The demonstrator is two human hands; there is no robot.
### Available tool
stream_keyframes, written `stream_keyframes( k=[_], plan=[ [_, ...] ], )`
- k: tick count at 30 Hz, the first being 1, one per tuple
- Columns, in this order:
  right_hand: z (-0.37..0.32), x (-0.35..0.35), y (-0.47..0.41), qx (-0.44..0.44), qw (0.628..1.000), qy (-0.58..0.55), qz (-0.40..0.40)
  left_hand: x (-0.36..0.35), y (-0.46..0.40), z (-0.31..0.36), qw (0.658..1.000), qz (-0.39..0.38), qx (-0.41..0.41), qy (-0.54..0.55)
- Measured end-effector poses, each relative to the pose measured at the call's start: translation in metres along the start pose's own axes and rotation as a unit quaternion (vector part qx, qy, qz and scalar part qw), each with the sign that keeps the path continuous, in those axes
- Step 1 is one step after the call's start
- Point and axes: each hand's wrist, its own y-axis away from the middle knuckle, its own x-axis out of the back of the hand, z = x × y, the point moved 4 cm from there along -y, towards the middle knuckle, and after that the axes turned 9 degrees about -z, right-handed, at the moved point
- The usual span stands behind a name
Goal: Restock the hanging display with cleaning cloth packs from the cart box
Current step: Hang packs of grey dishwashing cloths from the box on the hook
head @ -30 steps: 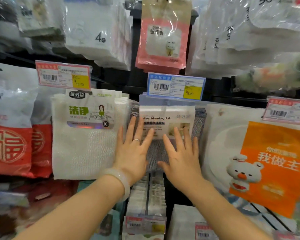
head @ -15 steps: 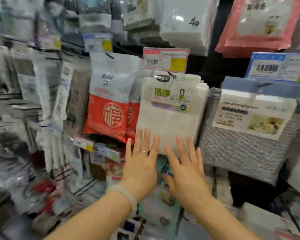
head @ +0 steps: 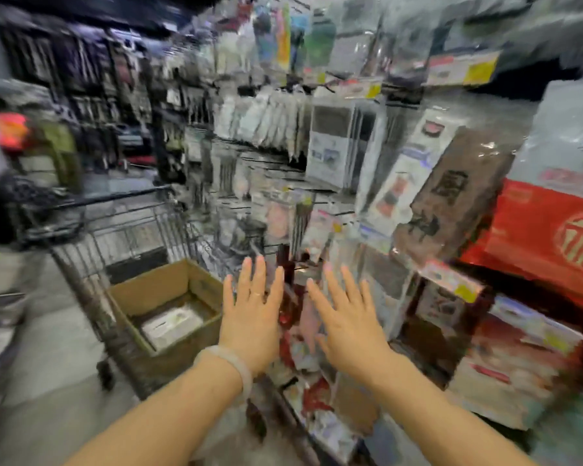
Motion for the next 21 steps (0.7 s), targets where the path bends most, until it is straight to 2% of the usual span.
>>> stream_keyframes(
  k=[4,8,16,21],
  plan=[
    [-0.076,-0.031,-0.074,0.047,0.998,-0.026,-0.043,-0.032,0.002,-0.100,0.996,-0.039,0.078,-0.006],
    [-0.120,-0.057,-0.134,0.098,0.992,-0.033,-0.068,-0.058,-0.010,-0.175,0.984,-0.077,0.163,-0.002],
    [-0.134,-0.122,-0.281,0.166,0.977,-0.037,-0.127,-0.120,-0.074,-0.266,0.948,-0.132,0.282,0.065],
    [-0.127,-0.161,-0.371,0.215,0.960,-0.030,-0.179,-0.153,-0.129,-0.308,0.910,-0.156,0.359,0.138]
  ],
)
